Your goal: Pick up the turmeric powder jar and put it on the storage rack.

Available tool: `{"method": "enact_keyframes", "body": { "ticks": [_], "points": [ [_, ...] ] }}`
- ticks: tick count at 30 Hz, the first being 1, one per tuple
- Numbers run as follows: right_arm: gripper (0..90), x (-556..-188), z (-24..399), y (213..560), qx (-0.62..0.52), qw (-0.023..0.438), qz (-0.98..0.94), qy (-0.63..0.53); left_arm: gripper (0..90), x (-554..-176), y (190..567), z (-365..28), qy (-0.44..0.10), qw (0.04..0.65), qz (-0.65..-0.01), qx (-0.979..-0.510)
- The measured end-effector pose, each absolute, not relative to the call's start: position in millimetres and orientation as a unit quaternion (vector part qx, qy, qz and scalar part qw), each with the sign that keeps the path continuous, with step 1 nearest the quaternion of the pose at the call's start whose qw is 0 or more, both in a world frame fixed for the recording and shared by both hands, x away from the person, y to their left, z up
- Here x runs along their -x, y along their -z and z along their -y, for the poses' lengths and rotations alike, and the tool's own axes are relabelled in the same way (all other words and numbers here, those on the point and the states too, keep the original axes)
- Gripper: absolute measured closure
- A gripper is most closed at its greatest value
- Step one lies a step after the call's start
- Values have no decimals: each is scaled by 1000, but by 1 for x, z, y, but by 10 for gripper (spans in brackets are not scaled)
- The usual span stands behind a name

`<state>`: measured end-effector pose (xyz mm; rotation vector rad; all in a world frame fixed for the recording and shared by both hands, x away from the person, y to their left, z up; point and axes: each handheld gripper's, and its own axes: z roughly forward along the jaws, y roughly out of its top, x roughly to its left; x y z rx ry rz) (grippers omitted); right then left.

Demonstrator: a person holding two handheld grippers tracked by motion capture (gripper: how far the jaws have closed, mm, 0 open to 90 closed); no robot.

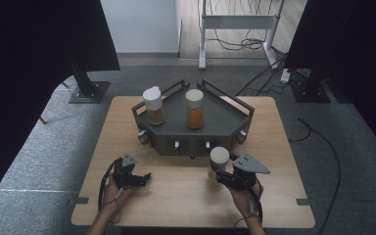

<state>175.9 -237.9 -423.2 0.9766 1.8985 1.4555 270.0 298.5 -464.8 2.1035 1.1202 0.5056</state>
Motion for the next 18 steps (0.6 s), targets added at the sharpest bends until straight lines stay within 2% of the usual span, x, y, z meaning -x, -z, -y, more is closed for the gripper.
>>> {"method": "enact_keyframes", "body": {
  "ticks": [18],
  "points": [
    [332,-180,239,416,-366,279,-703,-543,33,-270,465,-298,-194,346,-431,-811]
  ]
}}
